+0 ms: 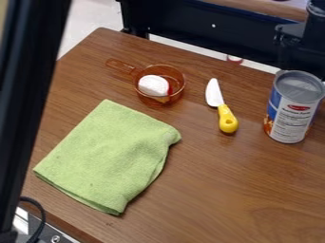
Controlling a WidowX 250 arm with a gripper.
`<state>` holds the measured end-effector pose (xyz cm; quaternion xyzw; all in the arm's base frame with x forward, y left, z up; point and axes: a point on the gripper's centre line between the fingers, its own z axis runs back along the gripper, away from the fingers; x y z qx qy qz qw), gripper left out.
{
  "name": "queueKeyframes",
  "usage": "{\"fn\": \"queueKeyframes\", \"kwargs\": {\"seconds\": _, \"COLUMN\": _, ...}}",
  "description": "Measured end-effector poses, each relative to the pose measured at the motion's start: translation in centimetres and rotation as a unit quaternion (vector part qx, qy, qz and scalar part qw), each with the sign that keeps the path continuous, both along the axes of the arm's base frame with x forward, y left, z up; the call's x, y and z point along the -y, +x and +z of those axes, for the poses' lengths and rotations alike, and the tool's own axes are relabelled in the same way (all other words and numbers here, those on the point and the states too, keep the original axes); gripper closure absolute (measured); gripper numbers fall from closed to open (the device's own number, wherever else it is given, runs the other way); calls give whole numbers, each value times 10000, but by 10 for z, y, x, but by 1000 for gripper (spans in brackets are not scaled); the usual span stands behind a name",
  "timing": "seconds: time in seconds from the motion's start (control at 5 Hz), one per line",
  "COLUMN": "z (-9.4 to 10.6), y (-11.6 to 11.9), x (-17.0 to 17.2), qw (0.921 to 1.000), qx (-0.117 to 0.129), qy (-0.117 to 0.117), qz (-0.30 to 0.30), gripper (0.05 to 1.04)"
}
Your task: Move the can to the bottom right side of the green cloth.
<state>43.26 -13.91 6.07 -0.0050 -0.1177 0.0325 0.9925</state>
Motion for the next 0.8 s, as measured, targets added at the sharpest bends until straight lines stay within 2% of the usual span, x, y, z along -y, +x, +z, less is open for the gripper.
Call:
{"fn": "queueKeyframes", "kwargs": {"seconds": 0.2, "z": -8, "y": -7, "x": 5, "qw": 9995, "qx": -245, "qy": 110, "qz": 165, "gripper": 83}}
{"fn": "queueKeyframes", "kwargs": {"seconds": 0.4, "z": -8, "y": -13, "x": 10, "qw": 9991, "qx": -321, "qy": 245, "qz": 115, "gripper": 83}}
{"fn": "queueKeyframes", "kwargs": {"seconds": 0.6, "z": -17, "y": -21, "x": 10, "qw": 9982, "qx": -439, "qy": 398, "qz": 73, "gripper": 83}}
{"fn": "queueKeyframes", "kwargs": {"seconds": 0.8, "z": -24, "y": -30, "x": 9, "qw": 9972, "qx": -627, "qy": 412, "qz": 66, "gripper": 83}}
